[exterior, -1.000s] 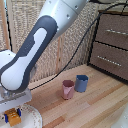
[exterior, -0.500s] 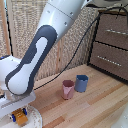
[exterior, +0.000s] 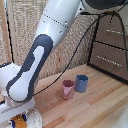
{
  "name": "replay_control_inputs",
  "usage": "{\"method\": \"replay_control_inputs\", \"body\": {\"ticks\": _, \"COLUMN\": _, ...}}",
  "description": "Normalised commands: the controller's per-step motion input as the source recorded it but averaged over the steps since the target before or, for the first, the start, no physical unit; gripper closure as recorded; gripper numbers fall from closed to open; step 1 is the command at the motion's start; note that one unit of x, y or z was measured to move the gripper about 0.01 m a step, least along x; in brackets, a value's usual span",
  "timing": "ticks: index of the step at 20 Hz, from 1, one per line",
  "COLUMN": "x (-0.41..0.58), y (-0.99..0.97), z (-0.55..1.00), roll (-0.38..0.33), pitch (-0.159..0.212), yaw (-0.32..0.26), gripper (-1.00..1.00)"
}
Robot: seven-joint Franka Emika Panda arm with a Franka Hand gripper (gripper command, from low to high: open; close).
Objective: Caressingly guide your clamp towards the toast. Compassionately possess the toast with your clamp. Gradually tag the toast up from the worktable. Complaisantly, cruise the held-toasty-pillow to your white crockery. Last but notably, liberate the toast onto the shiny white tableware.
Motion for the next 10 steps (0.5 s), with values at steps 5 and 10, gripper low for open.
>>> {"method": "replay_control_inputs", "body": {"ticks": 5, "x": 0.073, "y": -0.12, "z": 0.92, "roll": -0.008, "pitch": -0.032, "yaw": 0.016, "gripper": -1.0}}
{"method": "replay_control_inputs", "body": {"ticks": 10, "x": 0.414, "y": -0.06, "z": 0.57, "roll": -0.014, "pitch": -0.201, "yaw": 0.006, "gripper": -1.0}}
